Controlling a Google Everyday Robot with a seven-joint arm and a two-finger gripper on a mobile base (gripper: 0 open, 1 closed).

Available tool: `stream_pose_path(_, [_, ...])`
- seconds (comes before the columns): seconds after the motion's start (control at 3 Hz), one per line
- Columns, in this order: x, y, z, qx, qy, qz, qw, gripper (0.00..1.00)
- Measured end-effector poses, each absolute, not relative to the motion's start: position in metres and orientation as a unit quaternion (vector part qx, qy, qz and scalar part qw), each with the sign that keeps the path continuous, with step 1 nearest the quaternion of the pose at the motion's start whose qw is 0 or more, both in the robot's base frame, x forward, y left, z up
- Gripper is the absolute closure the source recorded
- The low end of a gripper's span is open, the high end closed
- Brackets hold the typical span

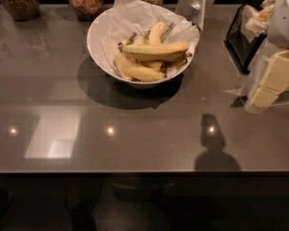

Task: Pick banana from white bowl

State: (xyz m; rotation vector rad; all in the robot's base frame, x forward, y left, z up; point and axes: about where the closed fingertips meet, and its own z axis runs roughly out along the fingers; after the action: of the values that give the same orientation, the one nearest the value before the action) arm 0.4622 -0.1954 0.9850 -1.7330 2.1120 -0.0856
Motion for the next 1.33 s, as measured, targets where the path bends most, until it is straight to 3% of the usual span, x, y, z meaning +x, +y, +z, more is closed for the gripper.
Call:
stream_pose_path(0.67, [0.524, -0.135, 0.995, -0.647, 0.713, 0.032, 0.27, 0.0])
stream_pose_path(1.33, [0.58, -0.084, 0.975, -0.661, 0.695, 0.093, 0.267, 0.0])
